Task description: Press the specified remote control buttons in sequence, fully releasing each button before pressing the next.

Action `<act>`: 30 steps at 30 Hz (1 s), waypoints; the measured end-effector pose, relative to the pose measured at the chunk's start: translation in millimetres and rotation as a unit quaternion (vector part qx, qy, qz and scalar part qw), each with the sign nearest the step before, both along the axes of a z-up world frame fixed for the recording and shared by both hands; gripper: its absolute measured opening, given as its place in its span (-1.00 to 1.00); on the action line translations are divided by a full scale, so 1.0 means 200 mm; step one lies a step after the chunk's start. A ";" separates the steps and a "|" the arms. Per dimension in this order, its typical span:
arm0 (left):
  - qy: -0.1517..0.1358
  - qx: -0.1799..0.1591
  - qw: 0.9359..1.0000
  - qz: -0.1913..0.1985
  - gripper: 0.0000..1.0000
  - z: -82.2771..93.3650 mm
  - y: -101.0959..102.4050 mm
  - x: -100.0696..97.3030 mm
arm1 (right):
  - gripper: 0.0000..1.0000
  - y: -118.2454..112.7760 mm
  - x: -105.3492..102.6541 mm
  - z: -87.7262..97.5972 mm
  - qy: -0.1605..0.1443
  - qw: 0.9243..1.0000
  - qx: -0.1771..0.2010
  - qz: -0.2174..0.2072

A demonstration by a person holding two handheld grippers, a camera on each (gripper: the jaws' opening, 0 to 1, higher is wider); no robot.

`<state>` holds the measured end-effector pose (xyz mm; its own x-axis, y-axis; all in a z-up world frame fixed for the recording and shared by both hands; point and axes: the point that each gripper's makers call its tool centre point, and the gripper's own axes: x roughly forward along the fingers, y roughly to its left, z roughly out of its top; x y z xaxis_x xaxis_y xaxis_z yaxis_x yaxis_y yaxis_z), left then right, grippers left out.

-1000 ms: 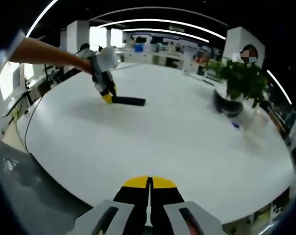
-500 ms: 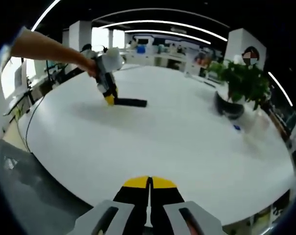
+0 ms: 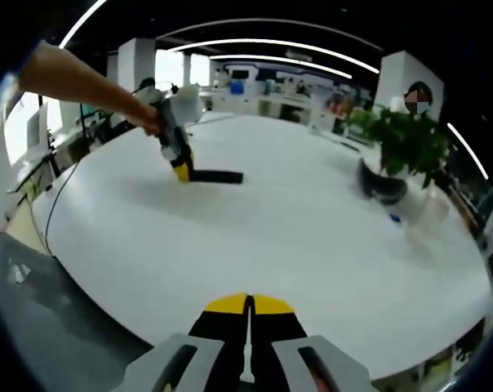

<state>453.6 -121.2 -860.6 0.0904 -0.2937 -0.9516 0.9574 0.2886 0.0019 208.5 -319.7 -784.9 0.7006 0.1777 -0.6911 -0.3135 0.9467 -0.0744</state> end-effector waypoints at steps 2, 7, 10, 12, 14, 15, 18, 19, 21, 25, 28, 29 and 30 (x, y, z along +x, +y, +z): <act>-0.004 0.002 1.000 -0.004 -0.57 0.02 0.02 0.01 | -1.00 0.01 0.00 0.00 0.001 1.000 -0.002 0.004; 0.000 0.006 1.000 -0.005 -0.57 0.05 0.05 -0.04 | -1.00 0.01 0.00 0.00 0.000 1.000 -0.006 0.009; 0.000 0.012 1.000 -0.012 -0.57 0.07 0.06 -0.07 | -1.00 0.01 0.00 0.00 -0.001 1.000 -0.005 0.008; 0.000 0.009 1.000 -0.014 -0.57 0.08 0.05 -0.09 | -1.00 0.01 0.00 0.00 -0.001 1.000 -0.006 0.009; -0.001 0.006 1.000 -0.016 -0.57 0.09 0.05 -0.11 | -1.00 0.01 0.00 0.00 -0.004 1.000 -0.006 0.012; -0.003 0.006 1.000 -0.020 -0.58 0.10 0.04 -0.12 | -1.00 0.01 0.00 0.00 -0.004 1.000 -0.007 0.013; -0.004 0.003 1.000 -0.028 -0.58 0.12 0.02 -0.16 | -1.00 0.02 0.00 0.01 -0.005 1.000 -0.005 0.015; -0.003 0.001 1.000 -0.028 -0.58 0.13 0.02 -0.17 | -1.00 0.02 0.00 0.01 -0.006 1.000 -0.004 0.015; 0.001 -0.001 1.000 -0.030 -0.58 0.14 0.01 -0.20 | -1.00 0.02 0.00 0.01 -0.006 1.000 -0.003 0.016; -0.001 0.003 0.999 -0.037 -0.58 0.14 0.01 -0.24 | -1.00 0.03 0.00 0.02 -0.011 1.000 -0.003 0.018; 0.002 0.004 0.999 -0.037 -0.58 0.15 0.02 -0.30 | -1.00 0.03 0.00 0.03 -0.015 1.000 -0.003 0.018; 0.000 0.005 0.999 -0.039 -0.58 0.15 0.02 -0.31 | -1.00 0.03 0.00 0.03 -0.016 1.000 -0.002 0.018; 0.000 0.006 0.999 -0.039 -0.57 0.15 0.02 -0.33 | -1.00 0.03 0.00 0.03 -0.018 1.000 0.001 0.018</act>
